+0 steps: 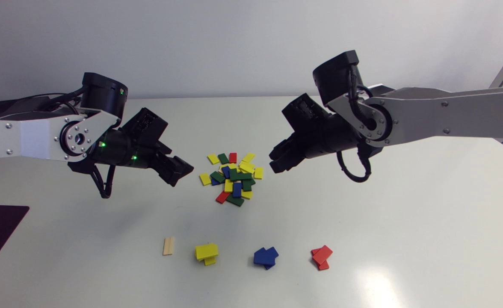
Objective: Take domino bricks one by one from the mixed stack on the table and place each onto the existing stack of the same color.
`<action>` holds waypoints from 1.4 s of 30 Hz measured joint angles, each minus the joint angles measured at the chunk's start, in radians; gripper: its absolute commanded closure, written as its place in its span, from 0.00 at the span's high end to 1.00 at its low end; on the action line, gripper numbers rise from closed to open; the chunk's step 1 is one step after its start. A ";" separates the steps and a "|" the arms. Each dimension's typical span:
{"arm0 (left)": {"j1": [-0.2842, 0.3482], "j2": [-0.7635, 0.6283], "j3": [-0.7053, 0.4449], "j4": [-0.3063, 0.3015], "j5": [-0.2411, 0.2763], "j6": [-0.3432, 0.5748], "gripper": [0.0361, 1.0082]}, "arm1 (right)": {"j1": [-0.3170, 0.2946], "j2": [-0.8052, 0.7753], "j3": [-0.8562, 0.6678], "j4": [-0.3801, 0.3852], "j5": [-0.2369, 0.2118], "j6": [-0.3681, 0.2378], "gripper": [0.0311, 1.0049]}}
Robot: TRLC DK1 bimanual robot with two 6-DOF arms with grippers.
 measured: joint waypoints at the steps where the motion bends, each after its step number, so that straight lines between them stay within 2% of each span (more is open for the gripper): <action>1: 0.000 0.000 0.000 0.000 0.000 0.000 0.98 | 0.004 0.000 0.000 0.000 -0.001 0.003 0.97; 3: -0.005 0.000 0.000 -0.001 0.000 0.000 0.98 | -0.004 0.000 0.000 -0.003 -0.014 0.003 0.97; 9: -0.013 0.000 0.000 -0.001 0.000 0.000 0.98 | -0.029 0.002 0.000 -0.003 -0.017 0.002 0.97; 22: -0.026 0.000 0.000 -0.002 0.000 0.000 0.98 | -0.049 0.030 0.029 -0.007 -0.043 -0.010 0.97; 32: -0.060 0.000 0.000 -0.002 -0.019 -0.008 0.98 | -0.128 0.171 0.131 -0.011 -0.167 -0.088 0.97; 37: -0.070 0.000 0.000 -0.002 -0.029 -0.017 0.98 | -0.140 0.255 0.198 -0.036 -0.197 -0.140 0.97; 42: -0.072 0.000 0.000 -0.002 -0.037 -0.026 0.98 | -0.127 0.315 0.254 -0.060 -0.200 -0.177 0.97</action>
